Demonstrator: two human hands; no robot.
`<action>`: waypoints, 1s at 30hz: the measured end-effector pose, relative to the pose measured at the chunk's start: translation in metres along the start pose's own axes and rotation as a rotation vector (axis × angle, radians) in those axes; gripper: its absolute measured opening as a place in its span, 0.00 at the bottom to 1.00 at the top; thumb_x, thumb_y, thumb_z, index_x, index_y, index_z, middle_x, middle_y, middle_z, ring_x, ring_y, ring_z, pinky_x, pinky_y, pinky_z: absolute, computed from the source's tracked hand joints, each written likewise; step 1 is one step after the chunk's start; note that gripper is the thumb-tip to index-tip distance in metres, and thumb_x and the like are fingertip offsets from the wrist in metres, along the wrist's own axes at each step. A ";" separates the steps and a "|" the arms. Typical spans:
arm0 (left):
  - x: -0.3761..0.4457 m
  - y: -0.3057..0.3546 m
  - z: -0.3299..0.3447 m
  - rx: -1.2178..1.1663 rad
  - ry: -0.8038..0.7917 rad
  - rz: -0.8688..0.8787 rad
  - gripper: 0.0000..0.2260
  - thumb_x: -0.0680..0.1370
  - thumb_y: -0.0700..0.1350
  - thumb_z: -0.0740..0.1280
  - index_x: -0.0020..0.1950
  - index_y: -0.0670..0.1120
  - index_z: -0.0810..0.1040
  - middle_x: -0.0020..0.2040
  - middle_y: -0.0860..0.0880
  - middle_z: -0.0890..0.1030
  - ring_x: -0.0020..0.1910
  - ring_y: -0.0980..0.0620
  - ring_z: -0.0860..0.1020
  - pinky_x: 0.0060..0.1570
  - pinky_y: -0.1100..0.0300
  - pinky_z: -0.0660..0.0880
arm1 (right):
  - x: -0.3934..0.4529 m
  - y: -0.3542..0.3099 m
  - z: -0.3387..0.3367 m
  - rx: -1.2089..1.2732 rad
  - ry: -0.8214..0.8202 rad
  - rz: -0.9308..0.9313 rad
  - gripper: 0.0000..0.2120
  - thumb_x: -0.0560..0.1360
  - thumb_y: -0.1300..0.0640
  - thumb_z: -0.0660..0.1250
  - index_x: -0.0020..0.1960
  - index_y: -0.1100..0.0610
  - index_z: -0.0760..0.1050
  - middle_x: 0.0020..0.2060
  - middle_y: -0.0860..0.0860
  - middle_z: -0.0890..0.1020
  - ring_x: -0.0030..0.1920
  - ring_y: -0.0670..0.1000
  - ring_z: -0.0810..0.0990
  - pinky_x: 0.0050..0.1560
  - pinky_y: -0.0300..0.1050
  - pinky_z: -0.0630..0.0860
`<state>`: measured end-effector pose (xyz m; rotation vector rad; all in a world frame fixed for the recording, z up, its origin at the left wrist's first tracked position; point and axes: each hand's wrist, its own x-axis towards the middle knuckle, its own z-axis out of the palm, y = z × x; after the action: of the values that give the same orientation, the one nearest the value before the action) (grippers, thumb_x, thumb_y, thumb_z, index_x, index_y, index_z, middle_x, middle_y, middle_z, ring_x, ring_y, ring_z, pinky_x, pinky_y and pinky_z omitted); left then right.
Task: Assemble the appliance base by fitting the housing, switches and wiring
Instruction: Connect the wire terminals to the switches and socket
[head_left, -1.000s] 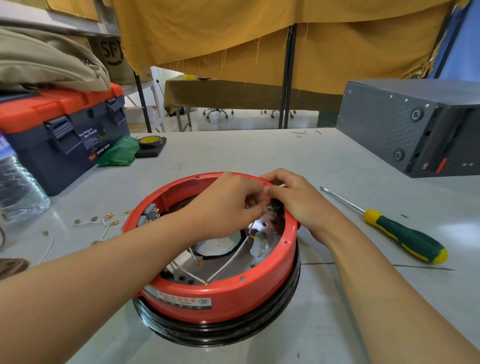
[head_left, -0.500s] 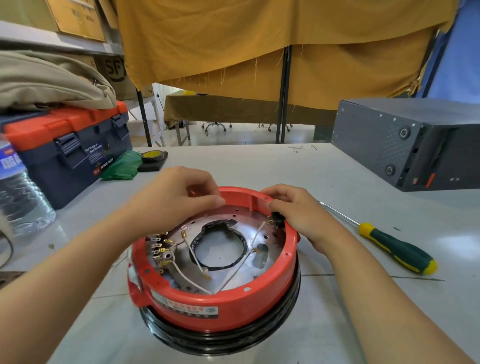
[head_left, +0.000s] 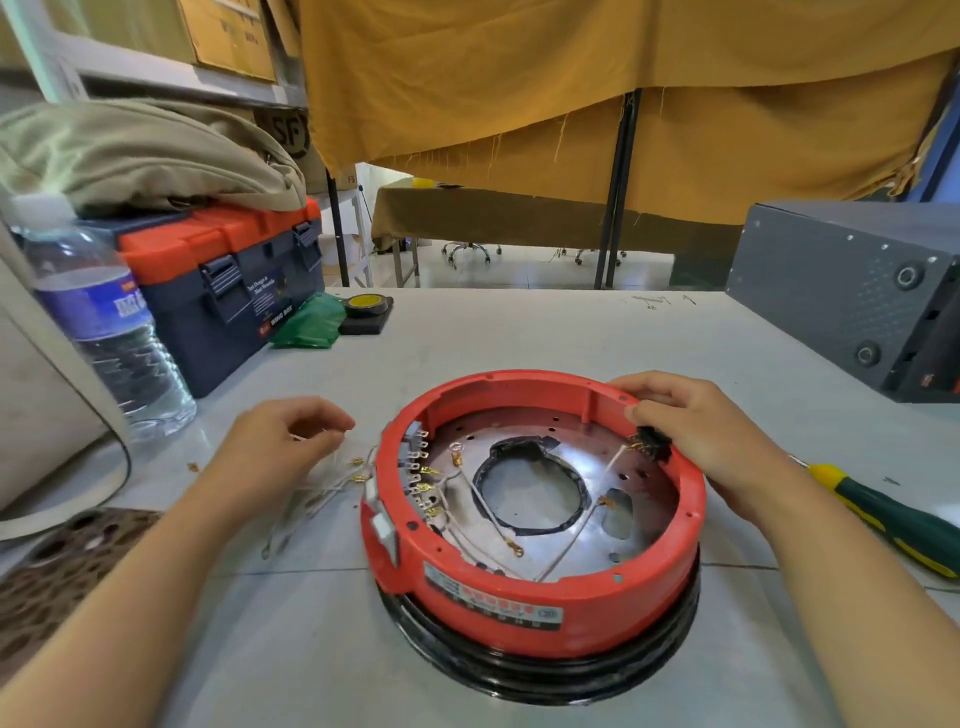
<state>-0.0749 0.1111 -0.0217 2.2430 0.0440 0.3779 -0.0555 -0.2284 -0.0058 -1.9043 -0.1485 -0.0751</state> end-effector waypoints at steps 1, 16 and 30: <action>0.000 -0.003 0.000 0.076 -0.012 0.003 0.11 0.74 0.37 0.69 0.40 0.53 0.81 0.42 0.53 0.82 0.41 0.56 0.78 0.43 0.62 0.73 | -0.001 -0.001 0.001 0.002 0.001 0.005 0.13 0.74 0.65 0.63 0.48 0.49 0.82 0.40 0.46 0.86 0.40 0.46 0.81 0.50 0.44 0.76; 0.001 -0.007 0.015 0.329 -0.054 -0.045 0.07 0.73 0.44 0.70 0.36 0.51 0.78 0.39 0.54 0.79 0.38 0.59 0.74 0.33 0.67 0.66 | -0.004 -0.003 0.001 0.002 -0.001 0.035 0.14 0.76 0.66 0.62 0.50 0.51 0.81 0.38 0.46 0.85 0.37 0.46 0.81 0.43 0.42 0.76; -0.001 -0.006 0.015 0.299 -0.068 -0.013 0.05 0.75 0.41 0.69 0.41 0.50 0.81 0.36 0.54 0.81 0.36 0.59 0.76 0.32 0.69 0.66 | -0.006 -0.007 0.003 -0.001 0.005 0.033 0.15 0.76 0.67 0.61 0.49 0.50 0.81 0.34 0.43 0.84 0.33 0.40 0.80 0.40 0.39 0.75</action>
<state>-0.0708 0.1036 -0.0361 2.5480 0.0842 0.3031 -0.0621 -0.2234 -0.0008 -1.9071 -0.1132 -0.0574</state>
